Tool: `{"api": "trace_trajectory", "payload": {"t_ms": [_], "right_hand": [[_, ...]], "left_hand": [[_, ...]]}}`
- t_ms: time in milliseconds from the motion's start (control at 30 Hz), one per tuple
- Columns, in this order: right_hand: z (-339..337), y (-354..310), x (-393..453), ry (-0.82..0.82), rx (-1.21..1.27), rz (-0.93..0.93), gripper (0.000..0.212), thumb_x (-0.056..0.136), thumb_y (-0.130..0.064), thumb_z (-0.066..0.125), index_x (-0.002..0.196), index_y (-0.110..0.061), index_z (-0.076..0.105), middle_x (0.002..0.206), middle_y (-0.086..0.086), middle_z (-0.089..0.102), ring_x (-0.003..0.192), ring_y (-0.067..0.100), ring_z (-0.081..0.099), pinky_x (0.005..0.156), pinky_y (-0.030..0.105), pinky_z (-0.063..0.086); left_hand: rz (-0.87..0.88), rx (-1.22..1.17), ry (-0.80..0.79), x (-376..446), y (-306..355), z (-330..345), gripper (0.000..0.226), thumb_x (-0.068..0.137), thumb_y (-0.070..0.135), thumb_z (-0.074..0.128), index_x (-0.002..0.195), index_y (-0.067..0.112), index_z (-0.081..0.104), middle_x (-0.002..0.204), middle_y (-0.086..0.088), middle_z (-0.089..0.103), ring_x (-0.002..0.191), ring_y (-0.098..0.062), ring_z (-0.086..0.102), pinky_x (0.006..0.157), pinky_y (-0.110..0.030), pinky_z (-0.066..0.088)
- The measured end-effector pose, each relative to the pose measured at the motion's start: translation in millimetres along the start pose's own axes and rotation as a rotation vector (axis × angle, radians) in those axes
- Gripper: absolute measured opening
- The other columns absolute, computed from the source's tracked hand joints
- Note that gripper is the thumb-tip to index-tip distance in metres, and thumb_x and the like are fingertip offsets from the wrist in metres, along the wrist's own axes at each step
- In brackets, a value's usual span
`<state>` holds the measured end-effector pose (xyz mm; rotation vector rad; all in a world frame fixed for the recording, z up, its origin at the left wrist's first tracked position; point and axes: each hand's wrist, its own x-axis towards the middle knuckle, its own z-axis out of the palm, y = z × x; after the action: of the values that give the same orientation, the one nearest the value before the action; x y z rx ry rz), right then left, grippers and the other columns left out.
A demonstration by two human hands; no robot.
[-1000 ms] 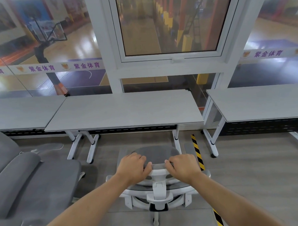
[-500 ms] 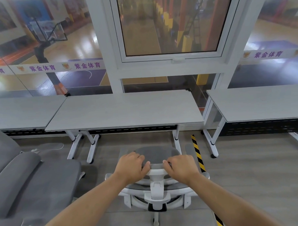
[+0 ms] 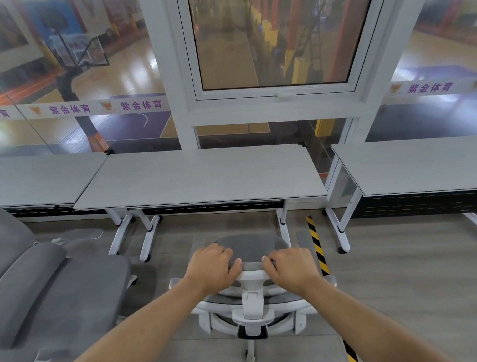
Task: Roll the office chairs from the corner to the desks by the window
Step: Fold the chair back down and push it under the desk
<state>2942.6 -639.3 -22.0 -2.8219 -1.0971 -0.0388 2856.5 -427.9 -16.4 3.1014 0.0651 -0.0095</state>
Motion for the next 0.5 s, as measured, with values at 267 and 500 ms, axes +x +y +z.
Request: {"api": "trace_trajectory", "payload": {"t_ms": [267, 500], "right_hand": [[2.2, 1.9, 0.4, -0.002, 0.01, -0.005, 0.059, 0.096, -0.055, 0.019, 0.062, -0.02, 0.054, 0.052, -0.003, 0.051, 0.043, 0.011, 0.04, 0.044, 0.026, 0.028], [1.6, 1.8, 0.4, -0.008, 0.025, -0.001, 0.058, 0.095, -0.054, 0.02, 0.061, -0.02, 0.052, 0.051, -0.004, 0.049, 0.043, 0.011, 0.04, 0.044, 0.026, 0.027]], "left_hand": [[0.004, 0.015, 0.0, -0.6, 1.0, -0.3, 0.045, 0.095, 0.053, 0.023, 0.078, 0.022, 0.049, 0.074, 0.007, 0.051, 0.071, -0.012, 0.043, 0.064, -0.031, 0.045], [-0.003, 0.016, -0.004, 0.1, 0.3, 0.4, 0.045, 0.095, 0.054, 0.022, 0.078, 0.022, 0.049, 0.075, 0.008, 0.051, 0.071, -0.012, 0.043, 0.065, -0.03, 0.043]]}}
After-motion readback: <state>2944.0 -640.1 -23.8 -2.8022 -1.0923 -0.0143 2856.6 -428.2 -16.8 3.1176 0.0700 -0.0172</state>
